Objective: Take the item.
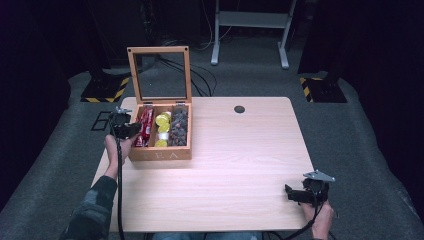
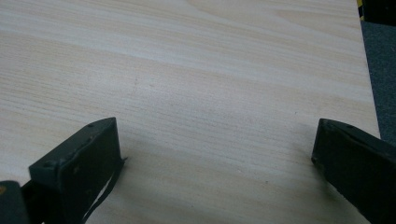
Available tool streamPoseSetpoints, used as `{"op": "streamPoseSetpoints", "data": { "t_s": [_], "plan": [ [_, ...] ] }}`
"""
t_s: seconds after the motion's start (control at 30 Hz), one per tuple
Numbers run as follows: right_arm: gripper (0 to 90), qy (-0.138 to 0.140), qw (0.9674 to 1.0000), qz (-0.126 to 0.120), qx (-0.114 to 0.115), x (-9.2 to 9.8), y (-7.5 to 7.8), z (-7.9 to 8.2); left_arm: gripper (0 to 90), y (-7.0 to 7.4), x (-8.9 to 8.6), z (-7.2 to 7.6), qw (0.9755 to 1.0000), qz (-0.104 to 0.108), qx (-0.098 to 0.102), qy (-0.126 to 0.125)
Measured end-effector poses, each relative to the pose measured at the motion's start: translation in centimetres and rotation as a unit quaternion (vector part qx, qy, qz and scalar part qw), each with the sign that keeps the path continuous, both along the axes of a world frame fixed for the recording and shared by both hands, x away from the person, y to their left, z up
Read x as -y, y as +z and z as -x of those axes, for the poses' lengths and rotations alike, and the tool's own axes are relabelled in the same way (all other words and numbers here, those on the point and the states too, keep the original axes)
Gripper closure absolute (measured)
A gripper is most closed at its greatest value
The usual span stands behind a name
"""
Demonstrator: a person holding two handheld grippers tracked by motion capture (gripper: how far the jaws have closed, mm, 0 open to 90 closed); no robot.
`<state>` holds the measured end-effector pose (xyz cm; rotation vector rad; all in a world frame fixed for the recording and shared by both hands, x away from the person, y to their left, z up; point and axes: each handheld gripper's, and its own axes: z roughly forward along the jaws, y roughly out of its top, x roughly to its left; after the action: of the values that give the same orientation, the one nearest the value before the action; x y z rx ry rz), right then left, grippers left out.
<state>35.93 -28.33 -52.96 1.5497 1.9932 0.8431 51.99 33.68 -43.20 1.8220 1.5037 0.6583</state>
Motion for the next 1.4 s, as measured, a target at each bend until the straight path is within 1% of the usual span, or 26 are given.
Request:
{"op": "streamPoseSetpoints", "data": {
  "t_s": [0.17, 0.27, 0.4, 0.47, 0.53, 0.6, 0.7, 0.73, 0.83, 0.87, 0.93, 1.07, 1.17, 1.4],
  "plan": [
    [0.7, 0.0, 1.0, 0.0, 0.0, 0.0, 0.0, 0.0, 83.8, 0.8, 0.3, 0.6, 0.9999, -0.001, 0.01, -0.01],
    [0.7, -0.001, 1.0, -0.001, 0.0, 0.0, 0.0, 0.0, 83.8, 0.9, 0.3, 0.7, 0.9999, -0.001, 0.012, -0.012],
    [0.7, -0.001, 1.0, -0.001, 0.0, 0.0, 0.0, 0.0, 83.8, 1.5, 0.5, 1.2, 0.9995, -0.002, 0.023, -0.02],
    [0.7, -0.001, 1.0, -0.001, 0.0, 0.0, 0.0, 0.0, 83.8, 1.6, 0.5, 1.2, 0.9994, -0.004, 0.025, -0.022],
    [0.7, -0.001, 1.0, -0.001, 0.0, 0.0, 0.0, 0.0, 83.8, 1.8, 0.6, 1.4, 0.9993, -0.002, 0.027, -0.025],
    [0.7, -0.001, 1.0, -0.001, 0.0, 0.0, 0.0, 0.0, 83.8, 2.1, 0.8, 1.6, 0.9991, 0.004, 0.031, -0.027],
    [0.7, -0.001, 1.0, -0.001, 0.0, 0.0, 0.0, 0.0, 83.8, 2.4, 0.9, 1.7, 0.9989, 0.005, 0.035, -0.03],
    [0.7, -0.001, 1.0, -0.001, 0.0, 0.0, 0.0, 0.0, 83.8, 2.6, 1.1, 1.8, 0.9987, 0.005, 0.039, -0.032],
    [0.7, -0.001, 1.0, -0.001, 0.0, 0.0, 0.0, 0.0, 83.8, 2.9, 1.3, 1.9, 0.9984, 0.005, 0.043, -0.037],
    [0.7, -0.001, 1.0, -0.001, 0.0, 0.0, 0.0, 0.0, 83.8, 3.0, 1.5, 2.0, 0.9984, 0.006, 0.042, -0.038],
    [0.7, -0.001, 1.0, -0.001, 0.0, 0.0, 0.0, 0.0, 83.8, 3.3, 1.8, 2.1, 0.9979, 0.002, 0.046, -0.046],
    [0.7, -0.001, 1.0, -0.001, 0.0, 0.0, 0.0, 0.0, 83.8, 3.6, 2.2, 2.3, 0.9975, 0.003, 0.05, -0.051],
    [0.7, -0.001, 1.0, -0.001, 0.001, 0.0, 0.0, 0.0, 83.8, 4.0, 2.9, 2.5, 0.9966, 0.0, 0.054, -0.062],
    [0.7, -0.001, 1.0, -0.001, 0.001, 0.0, 0.0, 0.0, 83.8, 4.5, 3.7, 2.8, 0.9955, -0.002, 0.06, -0.074]
  ]
}}
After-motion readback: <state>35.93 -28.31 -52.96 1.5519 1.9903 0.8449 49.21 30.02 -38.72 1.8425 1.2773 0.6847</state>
